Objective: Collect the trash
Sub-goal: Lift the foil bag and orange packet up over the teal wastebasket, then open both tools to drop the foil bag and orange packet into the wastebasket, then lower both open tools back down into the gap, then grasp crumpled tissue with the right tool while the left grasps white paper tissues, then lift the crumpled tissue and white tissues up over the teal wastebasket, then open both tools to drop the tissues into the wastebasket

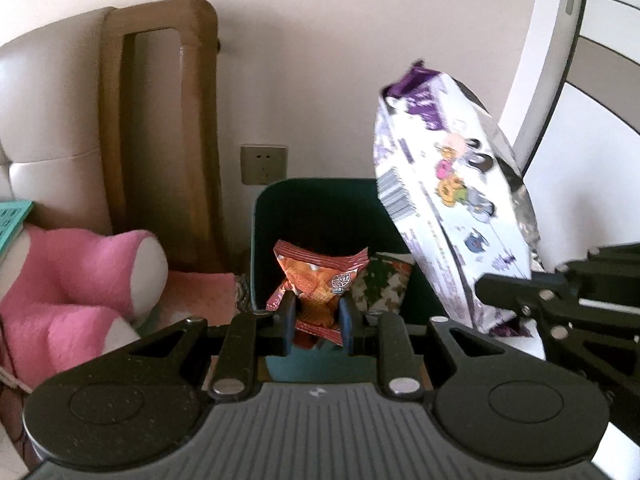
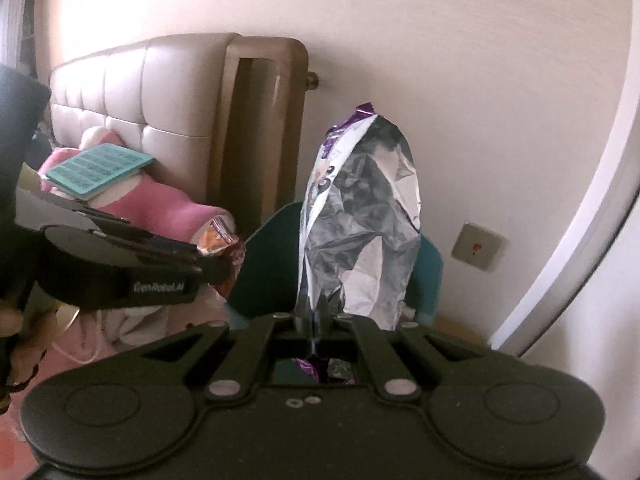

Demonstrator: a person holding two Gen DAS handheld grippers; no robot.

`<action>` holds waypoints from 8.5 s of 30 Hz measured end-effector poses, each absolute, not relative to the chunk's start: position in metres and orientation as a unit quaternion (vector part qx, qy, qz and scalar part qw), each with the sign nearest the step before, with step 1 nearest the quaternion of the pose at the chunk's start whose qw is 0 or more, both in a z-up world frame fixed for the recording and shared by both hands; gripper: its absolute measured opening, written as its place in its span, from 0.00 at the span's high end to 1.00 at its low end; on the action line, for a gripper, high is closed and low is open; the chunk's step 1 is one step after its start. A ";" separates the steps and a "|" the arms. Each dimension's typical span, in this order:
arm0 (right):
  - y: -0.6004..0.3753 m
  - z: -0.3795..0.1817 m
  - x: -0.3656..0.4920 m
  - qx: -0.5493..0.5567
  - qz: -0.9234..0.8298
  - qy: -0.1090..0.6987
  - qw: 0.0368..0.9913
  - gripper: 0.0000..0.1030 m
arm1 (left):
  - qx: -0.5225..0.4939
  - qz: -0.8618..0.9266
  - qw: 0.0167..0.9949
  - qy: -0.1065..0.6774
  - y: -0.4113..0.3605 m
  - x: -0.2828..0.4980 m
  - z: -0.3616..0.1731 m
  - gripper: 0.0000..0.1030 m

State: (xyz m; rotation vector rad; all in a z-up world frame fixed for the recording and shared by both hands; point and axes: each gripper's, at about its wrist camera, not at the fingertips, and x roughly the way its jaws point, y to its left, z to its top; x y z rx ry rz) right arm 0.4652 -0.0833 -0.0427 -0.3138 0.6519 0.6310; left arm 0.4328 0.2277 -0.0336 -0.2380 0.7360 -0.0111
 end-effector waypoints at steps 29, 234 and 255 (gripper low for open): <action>-0.073 -0.104 0.516 -0.148 0.278 0.379 0.870 0.70 | -0.097 -0.023 0.893 0.439 0.203 0.496 -0.096 0.79; -0.073 -0.076 0.519 -0.111 0.135 0.393 0.903 0.96 | -0.085 -0.053 0.897 0.430 0.197 0.495 -0.049 0.82; -0.098 -0.080 0.522 -0.070 0.197 0.397 0.894 0.67 | -0.106 -0.059 0.890 0.440 0.195 0.503 -0.071 0.43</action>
